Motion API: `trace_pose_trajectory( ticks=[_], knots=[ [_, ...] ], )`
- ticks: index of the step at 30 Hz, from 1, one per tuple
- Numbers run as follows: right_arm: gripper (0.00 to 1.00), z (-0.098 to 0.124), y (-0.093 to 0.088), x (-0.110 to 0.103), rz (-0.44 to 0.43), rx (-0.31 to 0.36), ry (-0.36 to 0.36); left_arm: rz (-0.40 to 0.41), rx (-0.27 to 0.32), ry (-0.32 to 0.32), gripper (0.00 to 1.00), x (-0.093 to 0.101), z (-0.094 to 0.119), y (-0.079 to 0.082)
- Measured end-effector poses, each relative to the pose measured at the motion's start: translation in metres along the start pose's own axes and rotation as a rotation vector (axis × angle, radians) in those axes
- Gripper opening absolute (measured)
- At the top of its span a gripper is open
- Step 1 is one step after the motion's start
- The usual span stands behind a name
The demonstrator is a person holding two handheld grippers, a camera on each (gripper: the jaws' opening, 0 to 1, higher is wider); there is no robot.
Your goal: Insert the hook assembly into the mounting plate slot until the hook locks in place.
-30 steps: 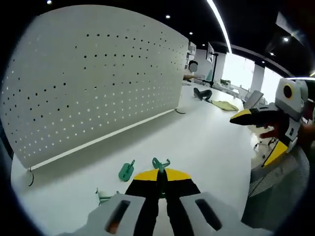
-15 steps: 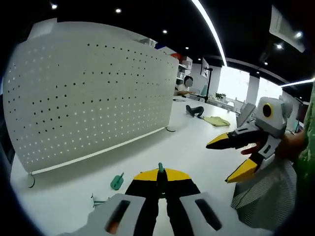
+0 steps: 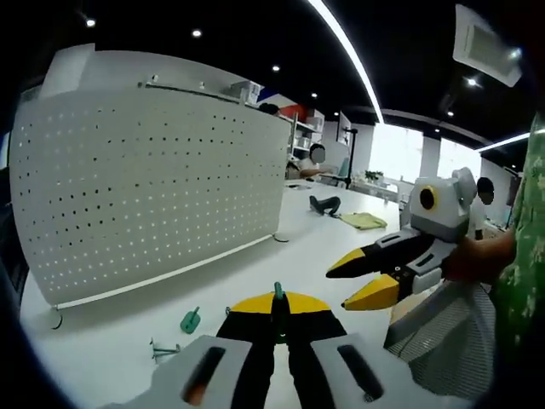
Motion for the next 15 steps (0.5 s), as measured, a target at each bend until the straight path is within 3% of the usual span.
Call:
trace_pose_trajectory(
  ticks=[10, 15],
  knots=[
    [0.16, -0.003, 0.008, -0.008, -0.038, 0.021, 0.047, -0.053, -0.006, -0.01, 0.03, 0.015, 0.005, -0.002],
    [0.13, -0.006, 0.012, -0.01, -0.112, 0.03, 0.084, -0.074, 0.004, -0.014, 0.03, 0.021, 0.007, 0.0]
  ],
)
Point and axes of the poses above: the point that each gripper's makers call its tool centre point, and the gripper's own axes: z roughly backward along the fingers, x roughly to its right, y roughly out of its top, the point moved 10 cm from there along z, roughly backward along the fingers, and after that the axes turned 1 degree about x, right-handed, at the moved point
